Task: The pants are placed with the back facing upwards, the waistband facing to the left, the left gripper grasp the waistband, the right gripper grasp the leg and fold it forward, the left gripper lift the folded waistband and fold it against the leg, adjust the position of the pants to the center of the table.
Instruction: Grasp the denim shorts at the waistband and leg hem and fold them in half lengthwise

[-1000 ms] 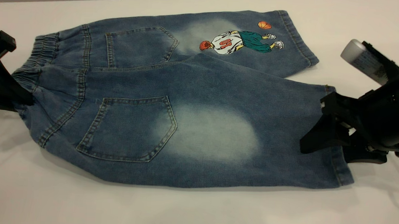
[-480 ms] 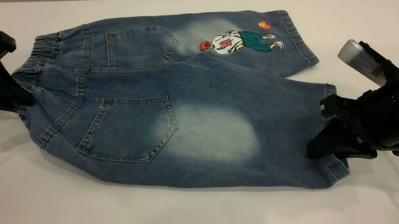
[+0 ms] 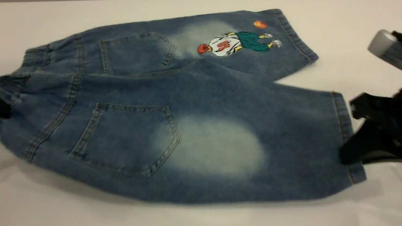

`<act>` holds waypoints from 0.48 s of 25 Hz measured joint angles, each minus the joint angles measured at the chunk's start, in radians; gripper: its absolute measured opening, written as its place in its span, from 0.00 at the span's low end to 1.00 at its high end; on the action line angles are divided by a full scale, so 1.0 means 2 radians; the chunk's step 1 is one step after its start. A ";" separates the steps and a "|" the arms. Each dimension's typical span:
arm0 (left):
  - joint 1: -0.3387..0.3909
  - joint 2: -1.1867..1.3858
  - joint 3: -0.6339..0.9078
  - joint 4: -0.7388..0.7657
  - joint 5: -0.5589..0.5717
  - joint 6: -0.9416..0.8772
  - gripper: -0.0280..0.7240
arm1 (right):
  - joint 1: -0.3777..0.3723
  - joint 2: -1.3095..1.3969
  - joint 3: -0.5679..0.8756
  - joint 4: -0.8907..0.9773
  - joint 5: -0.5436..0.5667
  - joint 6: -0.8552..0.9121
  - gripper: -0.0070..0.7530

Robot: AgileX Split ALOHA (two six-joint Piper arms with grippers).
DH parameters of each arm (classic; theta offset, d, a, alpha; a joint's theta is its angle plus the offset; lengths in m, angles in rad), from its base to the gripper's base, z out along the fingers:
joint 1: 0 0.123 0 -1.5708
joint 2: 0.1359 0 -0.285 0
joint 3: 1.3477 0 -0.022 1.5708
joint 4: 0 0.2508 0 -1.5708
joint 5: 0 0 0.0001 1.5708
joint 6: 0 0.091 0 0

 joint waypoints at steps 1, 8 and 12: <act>0.000 -0.012 0.004 0.020 0.009 -0.017 0.20 | 0.000 -0.013 0.007 -0.011 0.000 0.012 0.02; 0.000 -0.095 0.005 0.100 0.059 -0.106 0.20 | -0.001 -0.097 0.032 -0.100 0.022 0.109 0.02; 0.000 -0.143 0.005 0.100 0.067 -0.107 0.20 | -0.001 -0.138 0.029 -0.144 0.028 0.156 0.02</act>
